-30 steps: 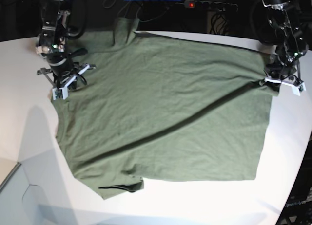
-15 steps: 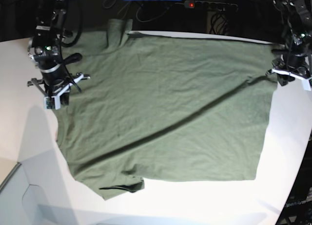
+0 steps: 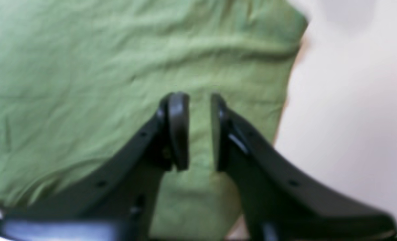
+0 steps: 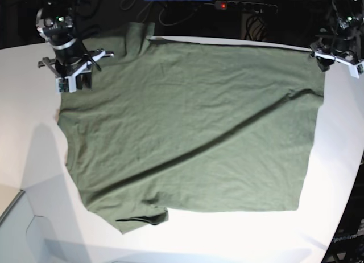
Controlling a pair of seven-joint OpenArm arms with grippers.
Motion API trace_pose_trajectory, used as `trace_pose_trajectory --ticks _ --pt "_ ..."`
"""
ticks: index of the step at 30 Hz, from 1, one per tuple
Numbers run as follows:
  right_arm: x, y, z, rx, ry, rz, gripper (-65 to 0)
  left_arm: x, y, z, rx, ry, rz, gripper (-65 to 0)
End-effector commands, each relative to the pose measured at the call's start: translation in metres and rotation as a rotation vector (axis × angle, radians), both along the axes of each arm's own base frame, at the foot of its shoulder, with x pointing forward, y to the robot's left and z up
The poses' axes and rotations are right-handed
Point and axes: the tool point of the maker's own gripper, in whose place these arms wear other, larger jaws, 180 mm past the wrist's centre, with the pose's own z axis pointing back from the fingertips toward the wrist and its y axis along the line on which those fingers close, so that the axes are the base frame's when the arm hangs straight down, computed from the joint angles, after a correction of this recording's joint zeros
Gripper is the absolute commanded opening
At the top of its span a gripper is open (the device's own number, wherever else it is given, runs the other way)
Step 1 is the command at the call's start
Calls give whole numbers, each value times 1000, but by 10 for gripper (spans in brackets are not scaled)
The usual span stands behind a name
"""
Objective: Layout the t-shirt on the table in an organized manner, then fold the t-shirt properly
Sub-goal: 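Pull the collar edge with both grippers to smooth the shirt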
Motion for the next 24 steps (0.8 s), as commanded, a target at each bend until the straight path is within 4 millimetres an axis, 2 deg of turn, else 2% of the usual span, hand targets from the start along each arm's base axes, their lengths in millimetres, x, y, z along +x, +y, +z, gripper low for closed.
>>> trace_pose_trajectory --ticks 1,5,9,14,20,24 --pt "3 0 11 14 -45 6 -489 3 5 4 13 -15 1 -309" --pt "-7 1 5 31 -20 5 -467 -8 13 -15 -3 37 26 -309" --pt "-10 2 3 35 -12 3 -468 -9 21 -19 4 55 31 -309" --pt "-10 2 3 36 -12 2 -468 -1 19 -17 1 39 24 -309" --pt "-10 2 3 36 -12 2 -468 -2 10 -34 -20 85 -12 -309" --pt "-10 2 3 35 -12 3 -468 -6 12 -44 -29 107 0 -310"
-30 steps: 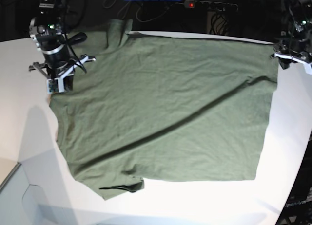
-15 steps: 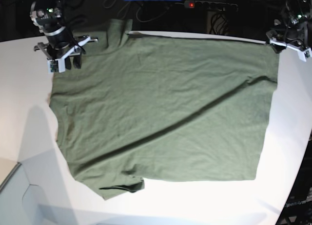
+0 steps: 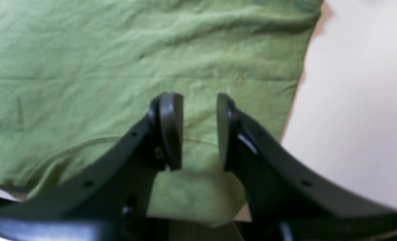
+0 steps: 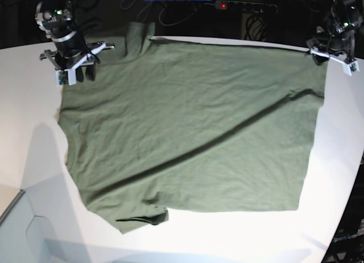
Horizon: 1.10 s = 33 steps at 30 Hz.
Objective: Layout the t-shirt on the table in an organized manner, then fold the t-shirt properly
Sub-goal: 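Pull the collar edge with both grippers to smooth the shirt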
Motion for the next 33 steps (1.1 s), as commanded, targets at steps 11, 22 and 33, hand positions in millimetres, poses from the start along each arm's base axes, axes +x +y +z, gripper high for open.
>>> trace_pose_trajectory --ticks 11,22,33 --pt "4 -1 9 -3 -33 3 -464 3 2 2 2 -3 3 -518" --pt "-28 1 -6 -1 50 9 -395 3 1 3 -1 -3 2 -553" --pt "-54 7 -17 27 113 -13 -215 13 -2 4 -9 -19 -3 -650"
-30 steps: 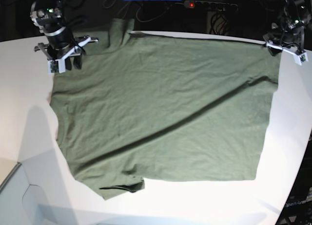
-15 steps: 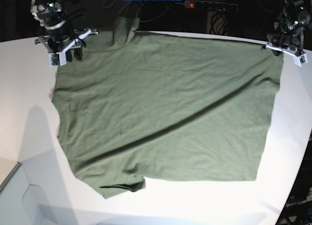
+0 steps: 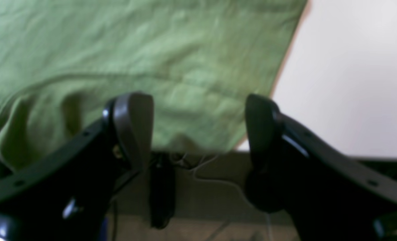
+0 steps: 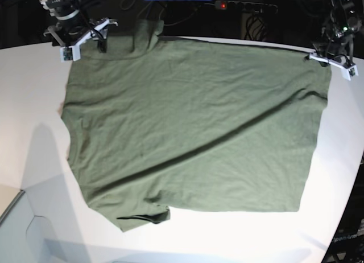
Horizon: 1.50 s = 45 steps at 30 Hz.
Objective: Layout the t-shirt on the table in an organized manner, then fold the t-shirt properly
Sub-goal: 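Pull the collar edge with both grippers to smooth the shirt, then lift the collar edge with both grippers and fold it toward the hem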
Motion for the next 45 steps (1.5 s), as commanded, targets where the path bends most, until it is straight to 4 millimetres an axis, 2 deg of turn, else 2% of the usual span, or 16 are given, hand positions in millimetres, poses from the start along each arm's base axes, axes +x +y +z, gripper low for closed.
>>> trace_pose_trajectory --ticks 1,9,19,23,27,29,32,37,40,45 --pt "4 0 8 1 -36 3 -215 1 -2 1 2 7 -15 -650" --pt "-6 0 2 7 -4 -6 -215 3 -6 0 -3 9 -29 -650" --pt "-24 -2 -28 26 79 -26 -215 3 -7 0 -3 8 -30 -650" --pt "-25 -2 -29 25 82 -26 -215 3 -7 0 -3 8 -30 -650" --pt "-25 -3 -38 31 100 -30 -224 4 -7 1 -1 6 -32 -650" --pt "-29 -3 -48 38 126 -37 -279 4 -7 1 -1 6 -32 -650" --pt "-28 -5 -55 39 137 -38 -424 3 -7 1 -1 6 -33 -650" --pt "-25 -6 -51 35 126 -36 -650 4 -8 3 -5 0 -33 -650" --pt "-20 -6 -42 28 103 -30 -650 5 -8 4 -5 -4 -32 -650" --pt "-3 -5 -18 10 29 -14 -650 17 -11 21 14 -56 -52 -650"
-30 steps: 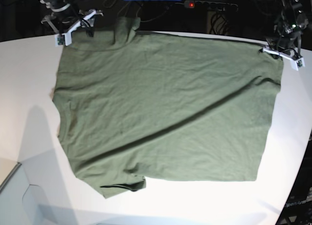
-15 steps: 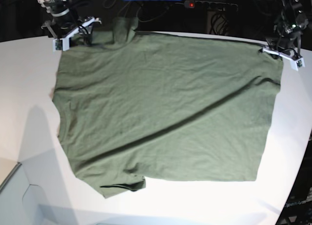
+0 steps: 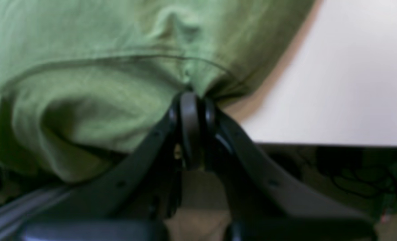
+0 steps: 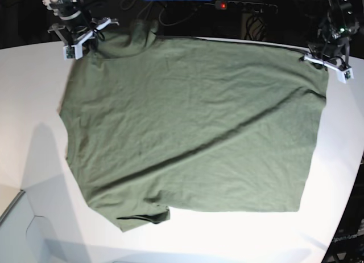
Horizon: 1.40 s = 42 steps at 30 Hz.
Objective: Layout the t-shirt on the table in an organized manner, then fold the t-shirt properly
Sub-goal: 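Lift the collar edge with both grippers and fold it toward the hem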
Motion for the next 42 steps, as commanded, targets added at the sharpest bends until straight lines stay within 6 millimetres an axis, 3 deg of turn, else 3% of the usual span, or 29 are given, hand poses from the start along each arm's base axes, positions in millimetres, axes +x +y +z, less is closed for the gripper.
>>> trace_pose_trajectory --ticks 1,7,12,28,36,42 --pt "9 0 12 -4 -49 9 -650 11 5 18 33 -55 -13 -650" --pt "36 -3 38 -34 -139 34 -650 28 -3 48 61 -137 -52 -650" --pt "59 -12 44 -69 -140 58 -650 30 6 53 75 -151 -28 -650" --pt "129 -20 78 -102 -235 64 -650 83 6 87 53 -319 17 -650" --pt "153 -26 54 -63 -200 35 -650 98 5 83 13 -342 52 -650" --pt "171 -26 53 -49 -211 26 -650 108 9 74 -13 -336 76 -650"
